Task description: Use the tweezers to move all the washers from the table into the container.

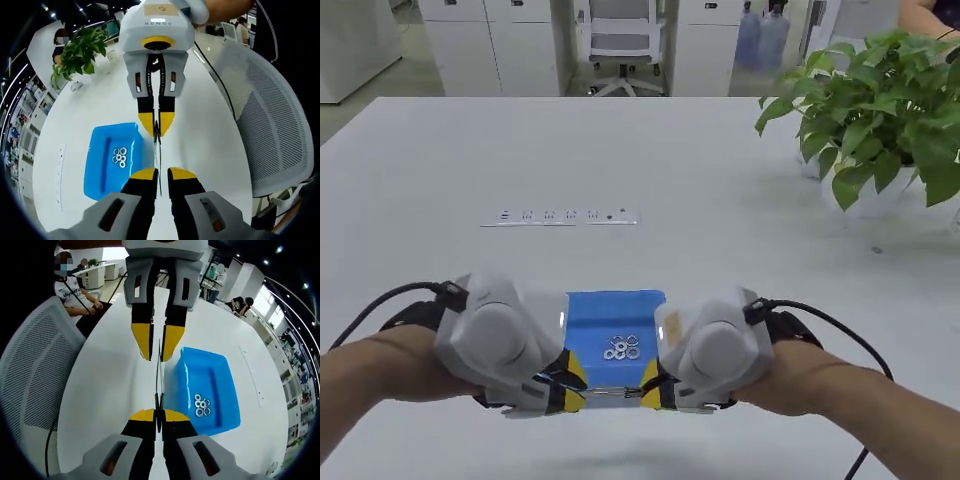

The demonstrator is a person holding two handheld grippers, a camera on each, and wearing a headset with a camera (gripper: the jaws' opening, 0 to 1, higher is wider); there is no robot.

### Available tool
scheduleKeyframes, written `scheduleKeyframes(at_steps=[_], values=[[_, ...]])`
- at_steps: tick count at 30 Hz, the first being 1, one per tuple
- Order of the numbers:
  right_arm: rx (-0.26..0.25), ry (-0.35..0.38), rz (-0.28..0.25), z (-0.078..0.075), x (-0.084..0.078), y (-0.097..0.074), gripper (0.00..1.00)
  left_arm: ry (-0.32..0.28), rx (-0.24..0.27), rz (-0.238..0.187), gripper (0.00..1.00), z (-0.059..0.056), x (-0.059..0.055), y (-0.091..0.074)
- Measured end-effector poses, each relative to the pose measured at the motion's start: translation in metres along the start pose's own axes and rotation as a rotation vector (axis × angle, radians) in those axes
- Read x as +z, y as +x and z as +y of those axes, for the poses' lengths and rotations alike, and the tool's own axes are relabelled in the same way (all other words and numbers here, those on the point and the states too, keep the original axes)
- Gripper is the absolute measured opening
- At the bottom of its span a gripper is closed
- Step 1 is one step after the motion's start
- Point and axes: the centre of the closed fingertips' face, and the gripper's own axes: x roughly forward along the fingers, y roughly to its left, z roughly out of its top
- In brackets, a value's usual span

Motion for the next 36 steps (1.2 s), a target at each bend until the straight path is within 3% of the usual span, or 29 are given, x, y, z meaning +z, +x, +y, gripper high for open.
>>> scheduleKeyframes(at_steps=[18,36], values=[[0.044,0.011,0.012,0.032,-0.001,0.016,0.04,-0.043,-0.016,0.053,0.07,-0.027,-0.024,0.019],[0.050,0.067,0.019,0.040,-0.015,0.034,0.04,-0.067,-0.053,0.061,0.07,-0.032,-0.041,0.044]])
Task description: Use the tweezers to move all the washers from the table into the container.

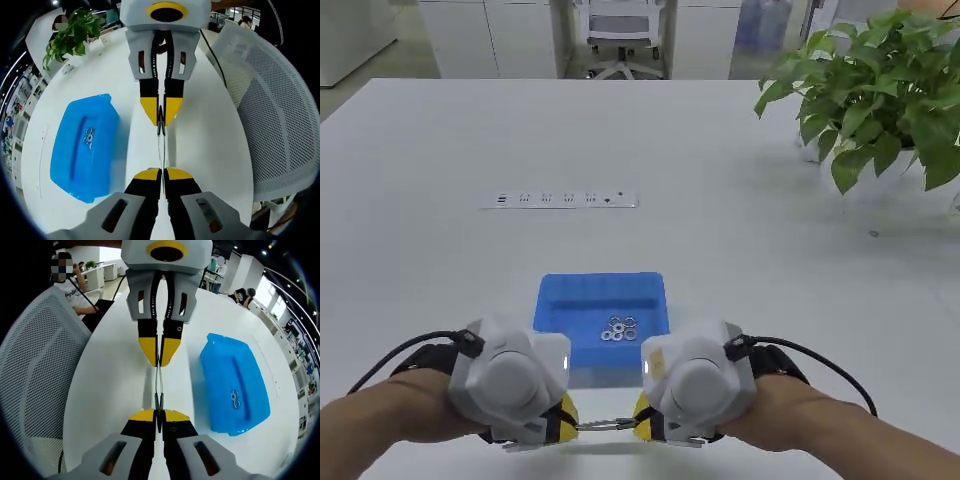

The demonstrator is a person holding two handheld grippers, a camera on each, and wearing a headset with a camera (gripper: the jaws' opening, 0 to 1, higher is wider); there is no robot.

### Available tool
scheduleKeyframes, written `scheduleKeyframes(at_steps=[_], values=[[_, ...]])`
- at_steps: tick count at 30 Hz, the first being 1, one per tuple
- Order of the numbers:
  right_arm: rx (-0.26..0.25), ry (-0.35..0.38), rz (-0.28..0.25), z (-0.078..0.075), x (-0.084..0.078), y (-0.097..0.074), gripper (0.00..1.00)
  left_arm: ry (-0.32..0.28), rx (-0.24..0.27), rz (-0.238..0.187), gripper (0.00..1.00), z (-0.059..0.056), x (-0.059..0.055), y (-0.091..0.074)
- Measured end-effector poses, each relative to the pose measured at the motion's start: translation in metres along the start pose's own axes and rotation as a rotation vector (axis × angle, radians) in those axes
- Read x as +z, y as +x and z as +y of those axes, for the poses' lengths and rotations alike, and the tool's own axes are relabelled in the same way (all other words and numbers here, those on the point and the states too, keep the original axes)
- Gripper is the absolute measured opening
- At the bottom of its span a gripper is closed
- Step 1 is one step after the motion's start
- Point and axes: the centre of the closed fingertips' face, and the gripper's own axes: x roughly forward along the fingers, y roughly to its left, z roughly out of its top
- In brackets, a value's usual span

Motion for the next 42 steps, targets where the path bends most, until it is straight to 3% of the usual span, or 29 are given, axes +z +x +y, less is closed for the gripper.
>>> scheduleKeyframes(at_steps=[21,42], values=[[0.037,0.041,0.013,0.002,-0.001,0.016,0.07,0.001,-0.029,0.036,0.07,0.001,-0.016,0.010],[0.047,0.077,0.020,-0.002,-0.004,0.016,0.11,0.007,-0.026,0.031,0.07,0.005,-0.015,0.011]])
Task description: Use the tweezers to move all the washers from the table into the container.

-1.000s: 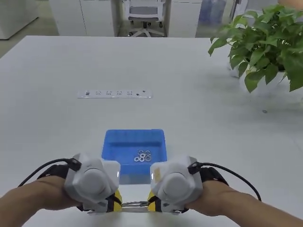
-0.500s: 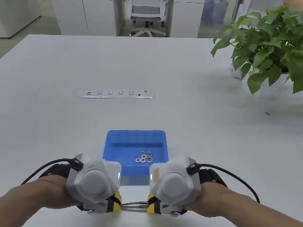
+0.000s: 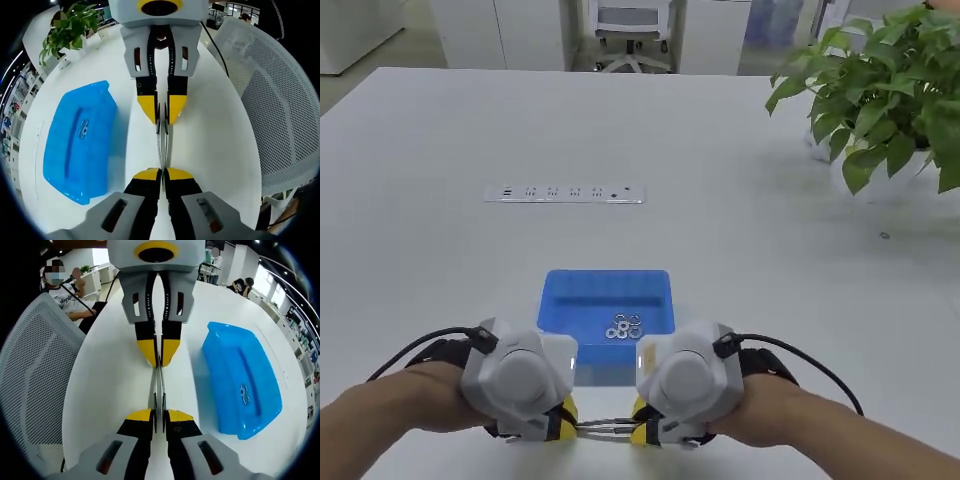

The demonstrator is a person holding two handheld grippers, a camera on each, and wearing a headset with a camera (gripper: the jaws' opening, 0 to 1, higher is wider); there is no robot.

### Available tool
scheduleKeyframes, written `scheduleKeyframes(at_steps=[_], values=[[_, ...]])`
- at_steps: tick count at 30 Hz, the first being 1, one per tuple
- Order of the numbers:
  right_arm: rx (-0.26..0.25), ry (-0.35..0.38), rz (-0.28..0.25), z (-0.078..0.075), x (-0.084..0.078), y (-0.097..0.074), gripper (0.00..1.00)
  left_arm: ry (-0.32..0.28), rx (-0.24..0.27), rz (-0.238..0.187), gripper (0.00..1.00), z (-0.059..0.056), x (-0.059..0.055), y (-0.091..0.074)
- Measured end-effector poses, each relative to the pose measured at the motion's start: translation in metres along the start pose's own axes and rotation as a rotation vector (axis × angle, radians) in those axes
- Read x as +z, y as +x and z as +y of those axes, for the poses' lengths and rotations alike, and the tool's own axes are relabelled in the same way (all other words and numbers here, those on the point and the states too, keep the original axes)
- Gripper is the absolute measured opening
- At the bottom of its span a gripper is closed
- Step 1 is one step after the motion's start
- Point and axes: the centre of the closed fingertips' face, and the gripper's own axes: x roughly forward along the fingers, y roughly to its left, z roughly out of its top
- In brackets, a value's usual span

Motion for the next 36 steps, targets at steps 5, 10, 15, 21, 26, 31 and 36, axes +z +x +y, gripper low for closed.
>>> scheduleKeyframes(at_steps=[5,10,15,21,26,31,36], values=[[0.010,0.006,0.005,0.000,0.000,0.000,0.11,-0.004,-0.004,0.003,0.07,0.000,-0.002,0.000],[0.020,0.013,0.009,0.000,0.000,0.000,0.11,-0.010,-0.006,0.003,0.07,0.000,-0.003,-0.001],[0.022,0.011,0.015,0.000,-0.001,0.000,0.12,-0.013,-0.009,0.005,0.07,0.000,-0.005,-0.001],[0.022,0.009,0.015,0.001,-0.001,0.000,0.13,-0.014,-0.008,0.006,0.08,0.000,-0.005,-0.002],[0.001,0.005,0.020,-0.002,-0.001,-0.002,0.20,-0.027,0.006,-0.007,0.10,0.003,-0.003,-0.004],[-0.023,0.010,0.015,-0.006,-0.001,-0.008,0.27,-0.047,0.023,-0.028,0.15,0.006,0.000,-0.010],[-0.057,0.033,-0.012,-0.012,0.000,-0.020,0.32,-0.075,0.048,-0.057,0.22,0.008,0.002,-0.021]])
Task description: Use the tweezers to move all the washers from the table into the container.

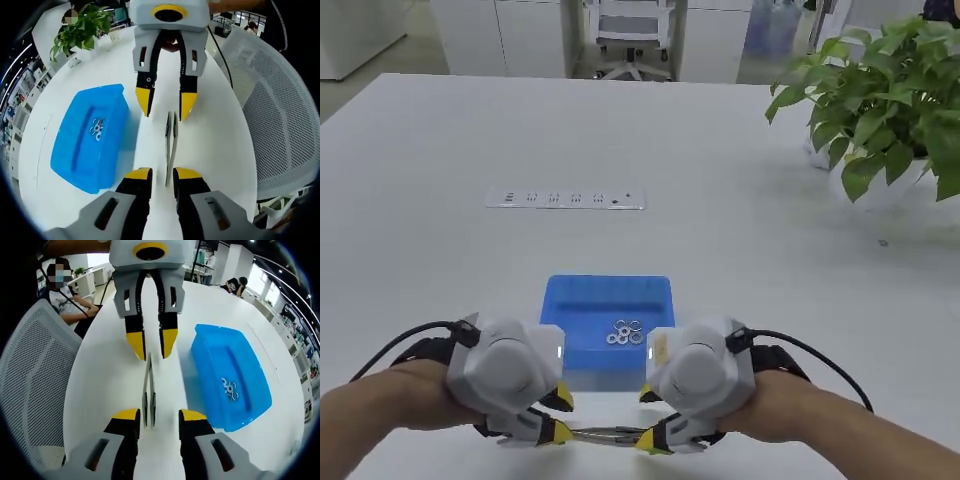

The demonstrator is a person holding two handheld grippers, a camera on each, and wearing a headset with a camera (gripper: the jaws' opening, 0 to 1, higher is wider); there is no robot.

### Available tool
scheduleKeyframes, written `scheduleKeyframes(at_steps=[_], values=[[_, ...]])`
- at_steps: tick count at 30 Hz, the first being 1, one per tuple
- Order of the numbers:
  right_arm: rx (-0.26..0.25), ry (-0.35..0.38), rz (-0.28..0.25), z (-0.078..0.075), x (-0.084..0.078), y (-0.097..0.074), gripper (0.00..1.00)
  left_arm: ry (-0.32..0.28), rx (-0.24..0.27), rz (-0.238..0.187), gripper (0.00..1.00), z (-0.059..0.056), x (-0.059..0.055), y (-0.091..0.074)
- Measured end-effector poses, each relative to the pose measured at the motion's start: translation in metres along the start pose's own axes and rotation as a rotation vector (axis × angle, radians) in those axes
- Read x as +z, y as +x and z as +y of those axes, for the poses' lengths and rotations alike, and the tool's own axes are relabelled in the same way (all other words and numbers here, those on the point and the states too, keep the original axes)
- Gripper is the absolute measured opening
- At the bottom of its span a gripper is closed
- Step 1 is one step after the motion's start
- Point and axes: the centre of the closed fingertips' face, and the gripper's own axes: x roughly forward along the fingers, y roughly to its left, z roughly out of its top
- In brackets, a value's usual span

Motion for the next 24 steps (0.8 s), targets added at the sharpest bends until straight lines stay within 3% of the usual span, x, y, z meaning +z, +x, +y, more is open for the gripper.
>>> scheduleKeyframes(at_steps=[8,14,17,24], values=[[-0.113,0.083,-0.053,-0.017,-0.005,-0.030,0.48,-0.109,0.075,-0.099,0.31,0.004,0.004,-0.026],[-0.206,0.199,-0.153,-0.030,-0.009,-0.055,0.58,-0.211,0.135,-0.213,0.43,0.006,0.009,-0.044],[-0.234,0.232,-0.193,-0.034,-0.010,-0.065,0.63,-0.234,0.178,-0.269,0.48,0.008,0.012,-0.055],[-0.272,0.288,-0.268,-0.034,-0.014,-0.083,0.75,-0.294,0.238,-0.336,0.67,0.009,0.012,-0.071]])
